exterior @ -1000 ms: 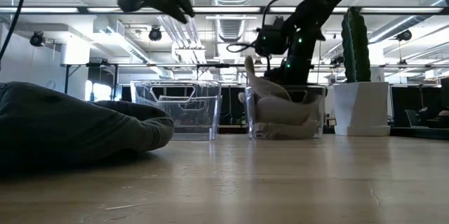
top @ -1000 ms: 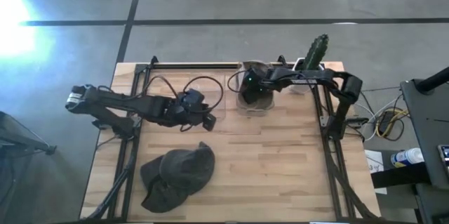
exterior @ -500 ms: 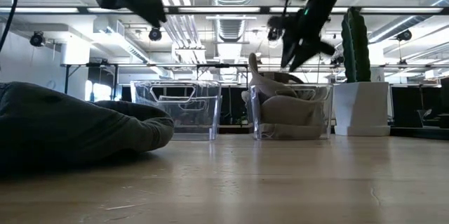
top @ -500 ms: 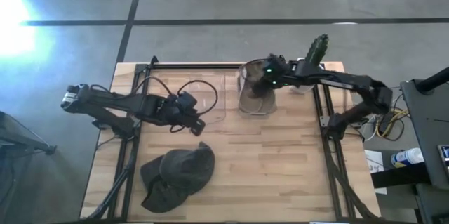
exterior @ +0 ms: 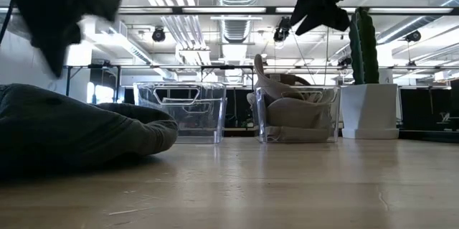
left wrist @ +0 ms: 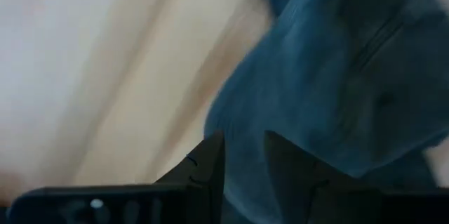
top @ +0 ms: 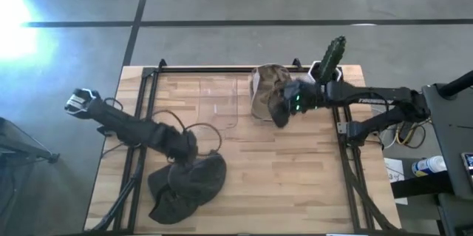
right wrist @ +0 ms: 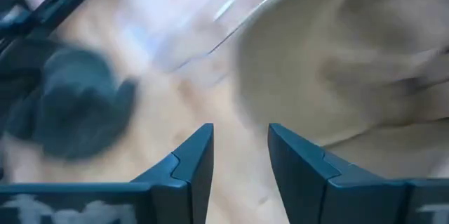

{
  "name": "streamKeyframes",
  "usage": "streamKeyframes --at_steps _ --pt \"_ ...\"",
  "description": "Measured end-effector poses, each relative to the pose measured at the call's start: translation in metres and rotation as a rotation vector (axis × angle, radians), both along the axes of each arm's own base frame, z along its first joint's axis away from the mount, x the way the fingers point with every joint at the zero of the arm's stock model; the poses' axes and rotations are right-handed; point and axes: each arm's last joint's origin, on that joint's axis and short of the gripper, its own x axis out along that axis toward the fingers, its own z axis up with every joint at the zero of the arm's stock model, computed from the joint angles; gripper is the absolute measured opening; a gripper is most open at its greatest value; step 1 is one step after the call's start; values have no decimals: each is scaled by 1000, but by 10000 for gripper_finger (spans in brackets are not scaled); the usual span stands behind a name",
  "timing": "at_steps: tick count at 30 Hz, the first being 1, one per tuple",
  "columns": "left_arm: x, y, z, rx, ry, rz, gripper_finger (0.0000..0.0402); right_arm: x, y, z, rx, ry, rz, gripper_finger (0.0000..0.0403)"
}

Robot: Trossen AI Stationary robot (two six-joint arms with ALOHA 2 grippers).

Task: Pick & Place hat
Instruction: Put the top black cap into the left transparent bin

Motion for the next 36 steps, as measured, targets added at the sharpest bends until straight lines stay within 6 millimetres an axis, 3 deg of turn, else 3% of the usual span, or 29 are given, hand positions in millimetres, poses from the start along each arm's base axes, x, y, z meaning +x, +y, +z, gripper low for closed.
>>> streamKeyframes --at_steps 6,10,16,27,32,36 --pt "-26 -12 -37 -58 168 232 92 27 42 -32 163 110 107 132" --pt "-37 -23 -37 -63 150 337 92 49 64 -61 246 171 107 132" --pt "-56 -35 -37 -81 125 441 92 83 89 -94 398 121 100 132" --pt "-80 -45 -54 -212 -113 634 92 129 106 -132 568 -70 86 132" --pt "-86 -43 -77 -260 -132 658 92 138 107 -144 615 -102 48 132" --pt "-86 -41 -82 -281 -190 666 92 143 109 -159 642 -57 24 132"
